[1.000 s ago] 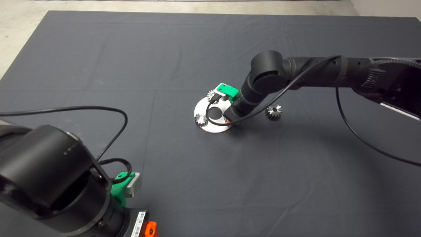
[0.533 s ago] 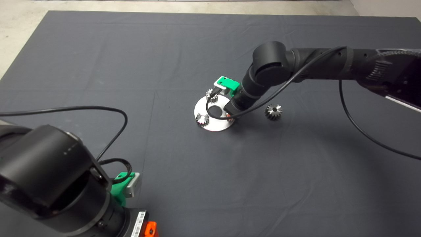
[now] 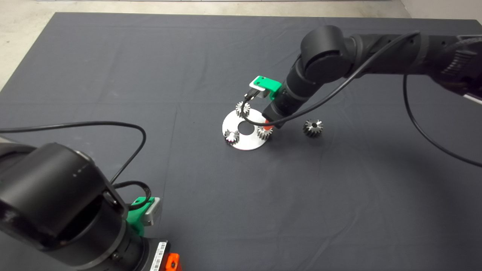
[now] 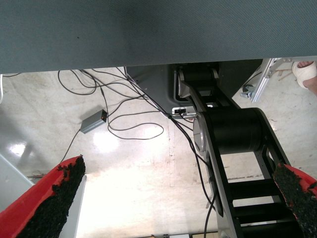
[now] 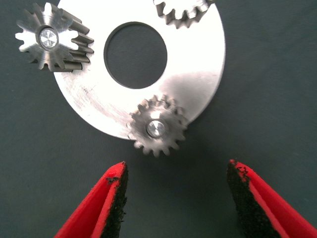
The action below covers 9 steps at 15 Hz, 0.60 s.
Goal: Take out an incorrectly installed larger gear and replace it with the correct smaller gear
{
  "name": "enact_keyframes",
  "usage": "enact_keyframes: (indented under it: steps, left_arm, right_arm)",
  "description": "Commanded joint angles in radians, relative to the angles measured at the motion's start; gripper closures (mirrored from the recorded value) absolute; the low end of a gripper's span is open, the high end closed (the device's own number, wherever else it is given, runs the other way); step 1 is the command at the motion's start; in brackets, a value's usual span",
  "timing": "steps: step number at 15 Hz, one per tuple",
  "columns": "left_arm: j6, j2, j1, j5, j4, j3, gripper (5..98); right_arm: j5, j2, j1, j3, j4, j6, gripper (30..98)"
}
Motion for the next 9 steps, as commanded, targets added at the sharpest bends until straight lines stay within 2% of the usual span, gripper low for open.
enact_keyframes:
  steps: [1, 4, 5, 7, 9]
  left_arm:
    - [-0.001, -0.004, -0.007, 0.002, -0.015, 0.018, 5.4]
    - [-0.001, 0.001, -0.007, 0.004, -0.016, 0.019, 5.4]
    - [-0.002, -0.01, -0.007, 0.005, -0.015, 0.018, 5.4]
    - [-0.003, -0.013, -0.01, 0.002, -0.015, 0.019, 5.4]
    - [-0.001, -0.02, -0.013, 0.002, -0.015, 0.018, 5.4]
  right_arm:
    - [-0.011, -0.074, 0.111, 0.079, 0.13, -0.002, 73.2]
    - [-0.063, -0.23, 0.111, 0.182, 0.252, 0.008, 67.5]
    - [-0.082, -0.291, 0.111, 0.23, 0.281, 0.031, 65.7]
    - [-0.134, -0.419, 0.11, 0.417, 0.361, 0.171, 65.6]
    - [-0.162, -0.527, 0.11, 0.622, 0.364, 0.363, 61.5]
